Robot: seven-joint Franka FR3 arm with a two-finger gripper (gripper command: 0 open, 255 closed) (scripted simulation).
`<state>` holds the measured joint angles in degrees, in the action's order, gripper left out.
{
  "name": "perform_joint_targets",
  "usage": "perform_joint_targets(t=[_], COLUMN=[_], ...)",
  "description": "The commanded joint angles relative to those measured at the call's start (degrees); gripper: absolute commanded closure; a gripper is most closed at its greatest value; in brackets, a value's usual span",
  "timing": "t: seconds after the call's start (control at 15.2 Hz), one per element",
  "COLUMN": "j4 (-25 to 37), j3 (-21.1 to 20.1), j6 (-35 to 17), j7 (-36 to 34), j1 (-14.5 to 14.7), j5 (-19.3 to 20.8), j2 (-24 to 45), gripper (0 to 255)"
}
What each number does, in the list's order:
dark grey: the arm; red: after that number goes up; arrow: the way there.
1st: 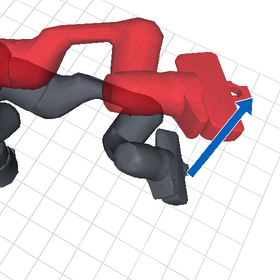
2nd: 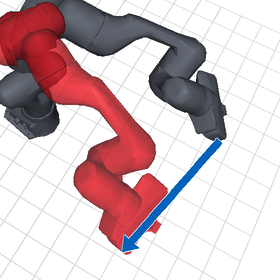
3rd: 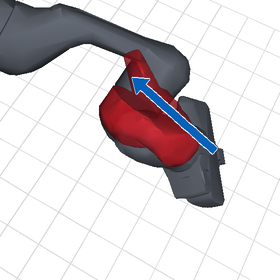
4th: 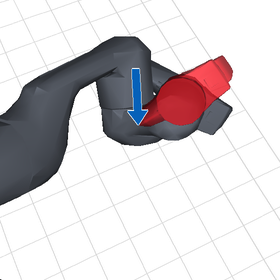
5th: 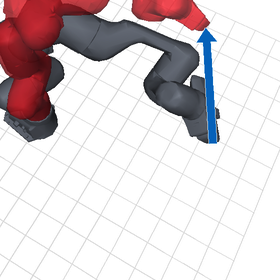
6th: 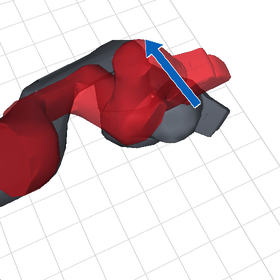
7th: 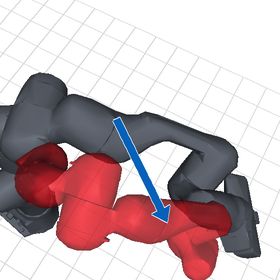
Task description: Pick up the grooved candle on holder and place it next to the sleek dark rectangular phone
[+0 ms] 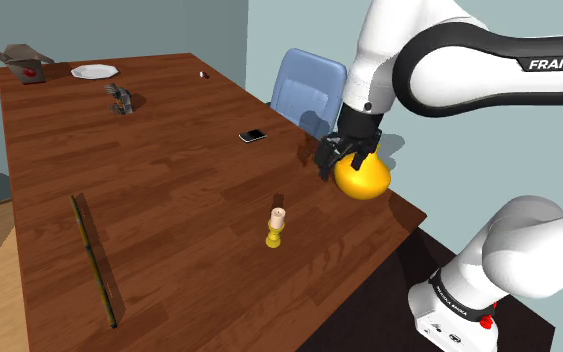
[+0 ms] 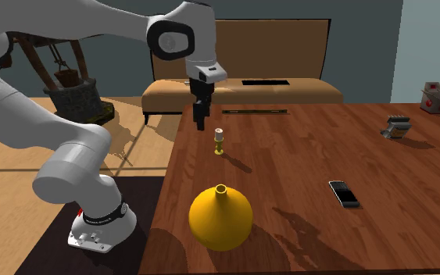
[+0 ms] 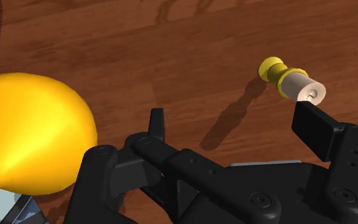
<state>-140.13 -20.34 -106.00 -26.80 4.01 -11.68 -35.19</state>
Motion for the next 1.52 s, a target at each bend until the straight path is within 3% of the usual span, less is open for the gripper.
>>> perform_joint_targets(t=[0.0,0.33,0.66,1.19,1.45], j4=[0.02,1.89,5.72,3.29,3.08], j3=[-2.5,-9.1,-15.46,-16.92,-16.99], j6=[-2.93,-10.02,-16.53,-22.96,-23.45], j7=[-2.84,-10.61,-20.04,-22.64,-22.8], j1=[0.05,-0.55,-1.89,-2.27,-2.3], j5=[-0.62,-0.41,3.58,6.12,6.32], j2=[2.85,11.85,23.03,27.7,28.02], gripper=[0,0,0,0,0])
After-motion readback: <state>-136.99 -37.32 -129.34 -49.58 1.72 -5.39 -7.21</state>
